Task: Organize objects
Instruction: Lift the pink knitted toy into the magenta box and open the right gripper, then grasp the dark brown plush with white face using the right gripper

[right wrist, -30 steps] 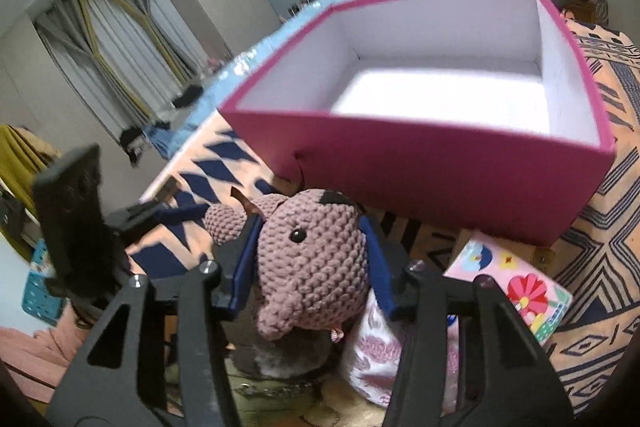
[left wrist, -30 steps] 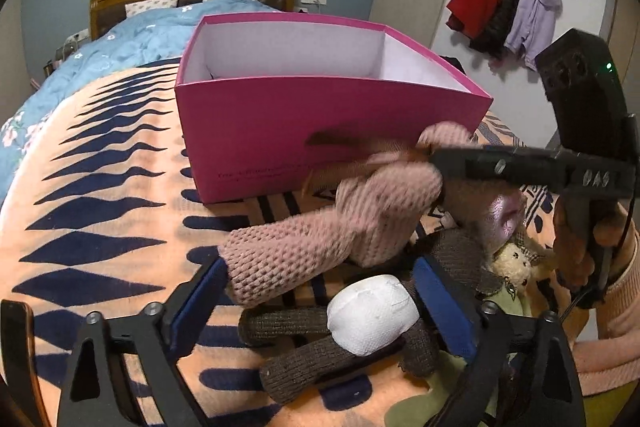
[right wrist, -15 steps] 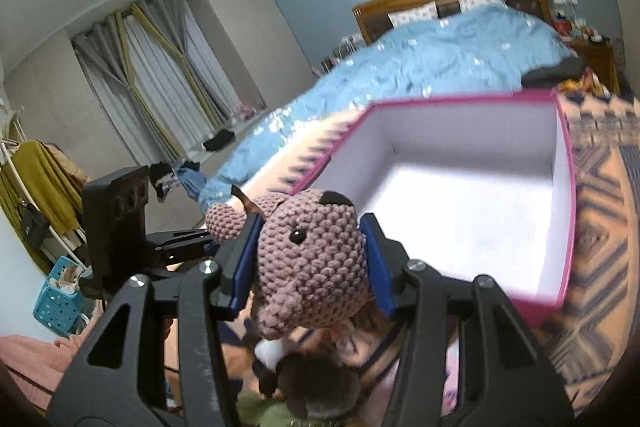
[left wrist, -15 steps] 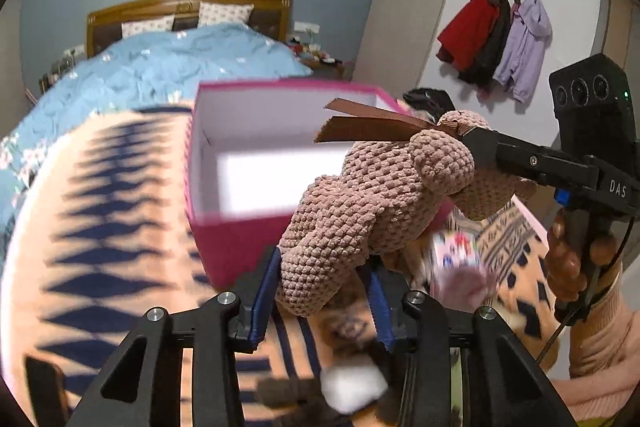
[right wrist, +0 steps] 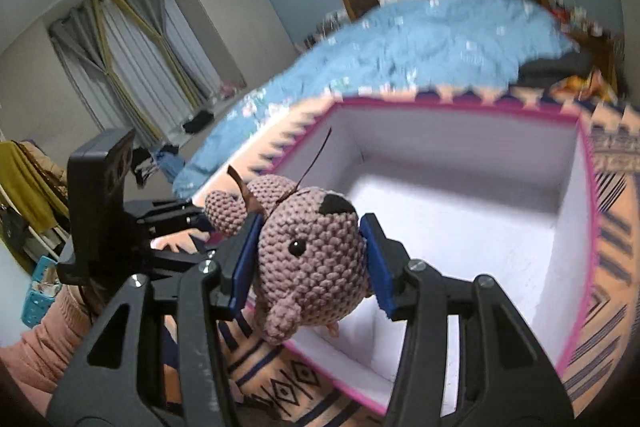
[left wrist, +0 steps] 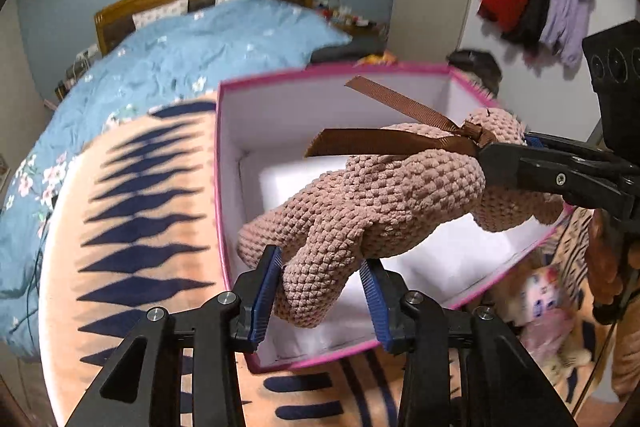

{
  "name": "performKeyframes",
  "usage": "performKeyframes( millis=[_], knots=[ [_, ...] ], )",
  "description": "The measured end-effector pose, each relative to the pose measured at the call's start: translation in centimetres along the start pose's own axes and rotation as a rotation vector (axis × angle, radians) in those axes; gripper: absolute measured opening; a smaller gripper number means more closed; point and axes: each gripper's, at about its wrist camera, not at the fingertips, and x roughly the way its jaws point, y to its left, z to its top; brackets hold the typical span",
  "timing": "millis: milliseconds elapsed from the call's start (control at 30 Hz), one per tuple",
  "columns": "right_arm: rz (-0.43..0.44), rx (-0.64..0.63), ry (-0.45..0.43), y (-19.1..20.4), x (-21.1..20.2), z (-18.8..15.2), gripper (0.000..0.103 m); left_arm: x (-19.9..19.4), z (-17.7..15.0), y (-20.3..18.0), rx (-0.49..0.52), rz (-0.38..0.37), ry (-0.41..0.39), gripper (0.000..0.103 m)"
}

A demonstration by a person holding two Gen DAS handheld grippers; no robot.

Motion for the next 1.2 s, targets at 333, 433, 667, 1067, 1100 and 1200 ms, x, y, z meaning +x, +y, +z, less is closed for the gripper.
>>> performKeyframes(
  millis=[333, 433, 667, 1067, 1100, 1200],
  knots=[
    [-0.037, -0.001, 0.139, -2.6, 2.8, -1.1, 0.055, -1.7, -2.2, -2.5, 0.044, -0.059, 0.008, 0.039],
    [-0.105, -0.018, 0.146, -2.3, 2.6, -1.1, 0.058, -2.3, -2.9, -2.7, 0.02, -0.1, 0.007, 0.039],
    [-0.084, -0.051, 0.031, -0.9, -2.1, -2.5, 0.064, -5.8, -4.8, -2.9, 0.008, -0.061, -0.175, 0.07],
    [0.023, -0.244, 0.085, 6.2, -6.9, -10.8, 0.08, -11.2, -11.0, -4.4, 0.056, -0.086, -0.287, 0.087],
    [0.015, -0.256, 0.125, 6.5, -6.1, -11.8, 0.08, -11.0, -11.6, -4.3, 0.052, -0.084, -0.27, 0.087],
    [-0.017, -0.262, 0.22, 6.5, -3.4, -13.7, 0.078, -10.4, -13.2, -3.9, 0.022, -0.097, -0.233, 0.087]
  ],
)
